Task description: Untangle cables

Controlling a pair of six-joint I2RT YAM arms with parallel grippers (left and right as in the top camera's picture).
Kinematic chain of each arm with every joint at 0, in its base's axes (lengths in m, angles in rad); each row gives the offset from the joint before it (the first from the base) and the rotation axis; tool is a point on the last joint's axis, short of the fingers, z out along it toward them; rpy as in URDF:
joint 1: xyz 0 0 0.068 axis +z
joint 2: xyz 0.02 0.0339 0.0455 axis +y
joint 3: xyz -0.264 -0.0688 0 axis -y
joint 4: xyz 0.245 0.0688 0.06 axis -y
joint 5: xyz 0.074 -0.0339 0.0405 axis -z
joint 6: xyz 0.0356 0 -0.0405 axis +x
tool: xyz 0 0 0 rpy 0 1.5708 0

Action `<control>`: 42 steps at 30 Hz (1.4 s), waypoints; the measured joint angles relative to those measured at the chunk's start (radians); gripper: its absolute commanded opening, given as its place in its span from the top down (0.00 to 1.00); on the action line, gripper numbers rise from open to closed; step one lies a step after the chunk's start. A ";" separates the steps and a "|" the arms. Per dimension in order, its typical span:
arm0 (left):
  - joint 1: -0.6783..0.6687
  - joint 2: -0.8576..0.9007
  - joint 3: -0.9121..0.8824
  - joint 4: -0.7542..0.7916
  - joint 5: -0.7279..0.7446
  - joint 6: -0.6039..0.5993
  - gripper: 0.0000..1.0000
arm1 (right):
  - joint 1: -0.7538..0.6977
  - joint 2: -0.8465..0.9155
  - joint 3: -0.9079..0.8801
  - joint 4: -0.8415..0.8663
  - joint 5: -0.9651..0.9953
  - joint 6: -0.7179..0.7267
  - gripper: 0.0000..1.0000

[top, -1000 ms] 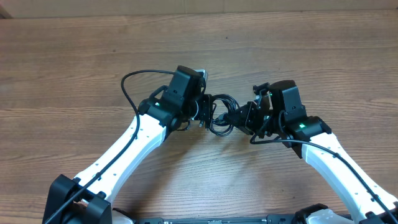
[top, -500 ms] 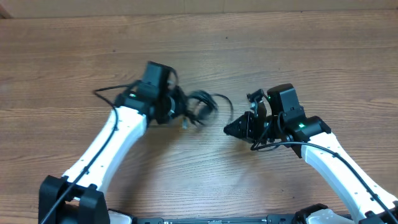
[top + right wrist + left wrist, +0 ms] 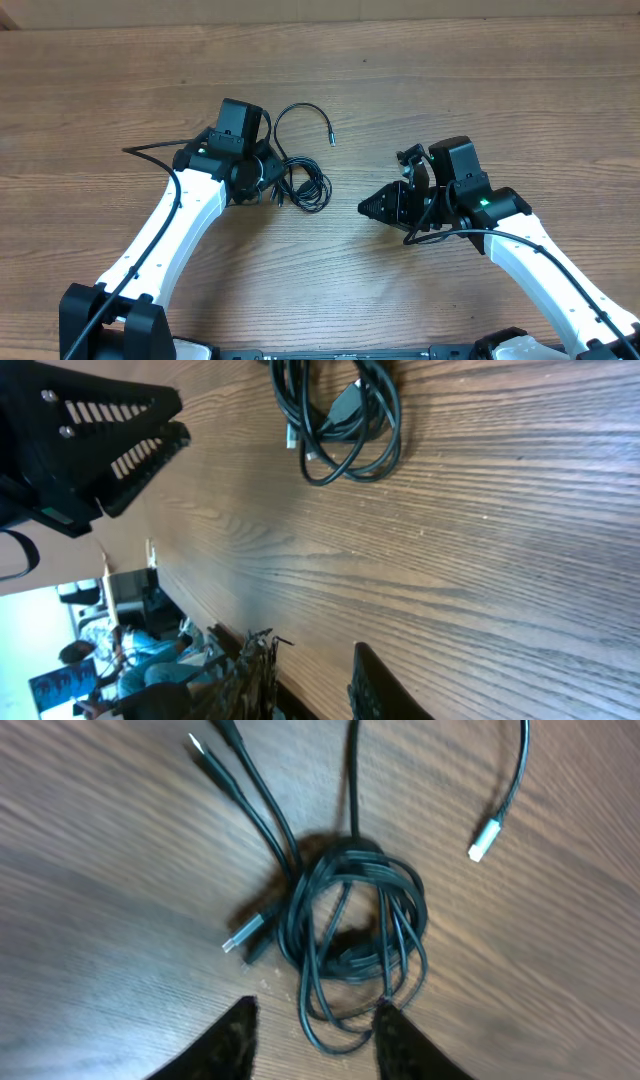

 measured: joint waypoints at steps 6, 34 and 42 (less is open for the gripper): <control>0.000 0.001 0.002 0.100 -0.062 0.254 0.48 | 0.000 0.000 0.000 0.001 0.026 -0.001 0.71; 0.003 0.319 0.037 0.169 0.030 0.442 0.96 | 0.000 0.000 0.000 -0.007 0.085 -0.004 0.59; 0.009 0.113 0.073 0.039 0.263 0.694 0.96 | 0.000 0.000 0.000 0.087 0.085 -0.007 0.54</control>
